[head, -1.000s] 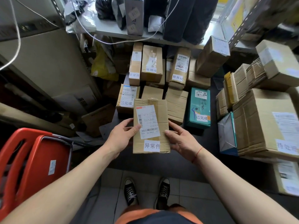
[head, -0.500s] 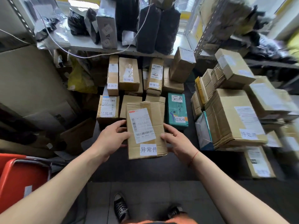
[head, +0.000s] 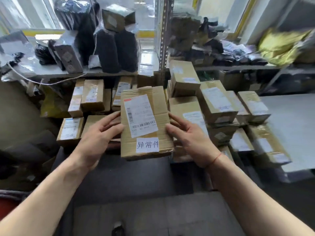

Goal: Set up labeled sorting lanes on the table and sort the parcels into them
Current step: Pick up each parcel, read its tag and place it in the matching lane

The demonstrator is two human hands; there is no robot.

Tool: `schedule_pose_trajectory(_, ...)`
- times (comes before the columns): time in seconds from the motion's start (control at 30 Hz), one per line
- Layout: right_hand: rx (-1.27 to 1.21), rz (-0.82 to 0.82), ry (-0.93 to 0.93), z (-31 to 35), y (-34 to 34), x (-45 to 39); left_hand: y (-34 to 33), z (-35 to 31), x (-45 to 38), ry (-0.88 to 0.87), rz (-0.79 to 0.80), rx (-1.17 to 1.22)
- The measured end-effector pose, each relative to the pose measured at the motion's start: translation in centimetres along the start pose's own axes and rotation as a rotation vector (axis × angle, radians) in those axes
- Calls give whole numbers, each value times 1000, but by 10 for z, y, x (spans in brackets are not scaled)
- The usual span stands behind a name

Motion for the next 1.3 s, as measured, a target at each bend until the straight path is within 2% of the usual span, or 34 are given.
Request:
schedule_pose_trajectory(0.3, -19, -23, 71, 60, 81, 17, -74, -48, -36, -88, -15, -2)
schedule_pose_trajectory(0.53, -30, -82, 148, 86, 151, 31, -139, -83, -75, -181, 114, 3)
schedule_pose_trajectory(0.73, -46, -52, 191, 91, 245, 55, -226, -96, -101, -223, 245, -86)
schedule_pose_trajectory(1.0, -17, -18, 136, 77, 404, 114, -392, -72, -138, -201, 159, -52)
schedule_pose_trajectory(1.3, 29, -92, -56, 9, 520, 156, -514, -12, -173, -29, 192, -136)
Point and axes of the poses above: each hand's wrist, its own x-axis away from the middle knuckle, its own y-axis out of the back of the hand, z = x × y, the point moved 4 cm from there along -x, towards the middle knuckle, and after that the axes turned 11 degrees about z, right-handed, at the moved point
